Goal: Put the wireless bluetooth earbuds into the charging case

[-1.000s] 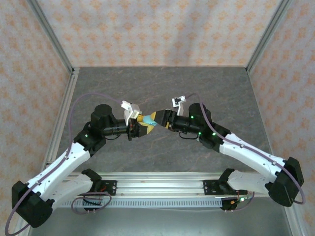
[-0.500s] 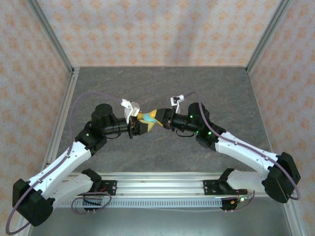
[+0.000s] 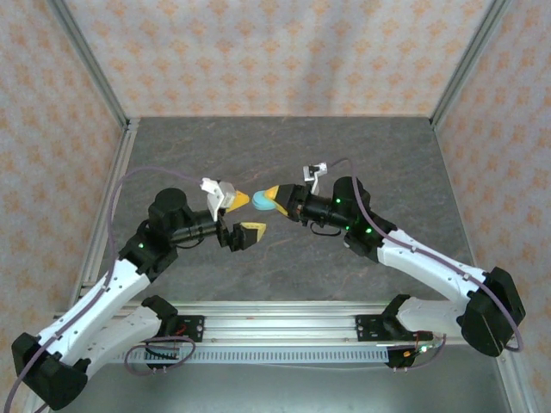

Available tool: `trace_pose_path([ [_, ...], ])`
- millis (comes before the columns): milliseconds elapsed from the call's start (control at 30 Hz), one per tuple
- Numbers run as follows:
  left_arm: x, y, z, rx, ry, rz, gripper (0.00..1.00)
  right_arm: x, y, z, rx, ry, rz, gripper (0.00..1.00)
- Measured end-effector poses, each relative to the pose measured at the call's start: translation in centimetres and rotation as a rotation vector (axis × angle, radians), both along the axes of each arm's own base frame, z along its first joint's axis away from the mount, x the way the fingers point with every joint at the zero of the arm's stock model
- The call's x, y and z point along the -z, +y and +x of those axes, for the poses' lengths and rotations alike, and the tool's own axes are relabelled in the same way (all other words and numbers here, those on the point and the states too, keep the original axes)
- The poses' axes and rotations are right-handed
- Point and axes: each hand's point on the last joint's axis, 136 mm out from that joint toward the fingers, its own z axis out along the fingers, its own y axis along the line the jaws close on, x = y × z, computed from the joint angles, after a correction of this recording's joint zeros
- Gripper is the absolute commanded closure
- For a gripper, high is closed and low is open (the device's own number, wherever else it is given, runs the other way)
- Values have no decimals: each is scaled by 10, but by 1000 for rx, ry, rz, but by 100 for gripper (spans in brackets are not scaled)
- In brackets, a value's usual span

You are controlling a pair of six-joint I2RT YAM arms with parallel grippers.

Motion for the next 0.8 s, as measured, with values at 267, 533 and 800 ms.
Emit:
trace_pose_path([
  [267, -6, 37, 3, -216, -44, 40, 0, 14, -5, 6, 28, -6, -56, 86],
  [533, 41, 67, 35, -457, 100, 179, 0, 101, 7, 30, 34, 44, -278, 86],
  [800, 81, 93, 48, -608, 218, 238, 0, 218, 34, 50, -39, 180, -417, 87],
])
